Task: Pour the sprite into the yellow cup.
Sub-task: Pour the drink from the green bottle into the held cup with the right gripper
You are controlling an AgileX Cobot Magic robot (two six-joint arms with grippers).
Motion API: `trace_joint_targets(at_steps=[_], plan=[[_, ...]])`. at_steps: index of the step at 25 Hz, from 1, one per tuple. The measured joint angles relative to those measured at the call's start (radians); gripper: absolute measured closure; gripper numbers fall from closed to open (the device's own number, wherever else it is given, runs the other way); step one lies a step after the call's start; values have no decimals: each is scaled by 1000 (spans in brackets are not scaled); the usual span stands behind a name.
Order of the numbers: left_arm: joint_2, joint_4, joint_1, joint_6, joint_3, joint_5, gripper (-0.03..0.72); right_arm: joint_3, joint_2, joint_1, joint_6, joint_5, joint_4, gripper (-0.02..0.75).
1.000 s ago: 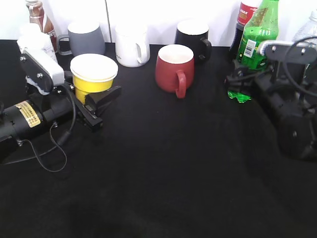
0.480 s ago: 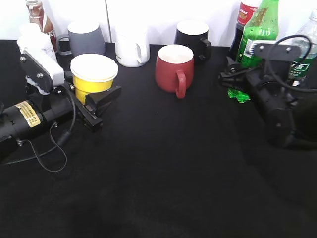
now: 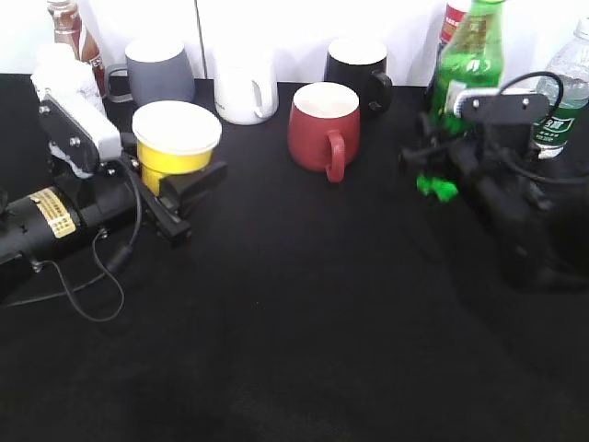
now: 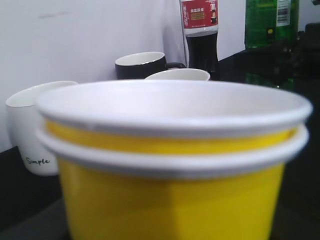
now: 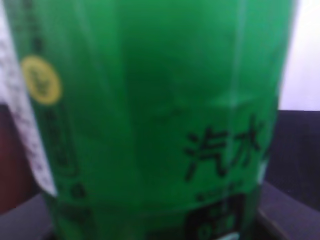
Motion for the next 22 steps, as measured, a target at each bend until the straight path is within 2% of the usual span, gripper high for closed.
trace_joint_targets(at_steps=[2,5,8,10,15,19,22], plan=[[0,63,0,-16,0,0,243,72,-82,2,-34,54,-80,300],[0,155,-8,-67,0,0,243,90,-176,20,-143,61,-190,300],[0,164,-73,-70,0,0,243,90,-192,75,-318,80,-233,300],[0,166,-106,-70,0,0,243,91,-192,88,-475,107,-241,300],[0,170,-109,-76,0,0,243,91,-192,88,-820,116,-241,300],[0,205,-109,-122,0,0,243,91,-192,88,-987,115,-238,301],[0,207,-109,-127,0,0,243,77,-192,88,-1043,110,-238,303]])
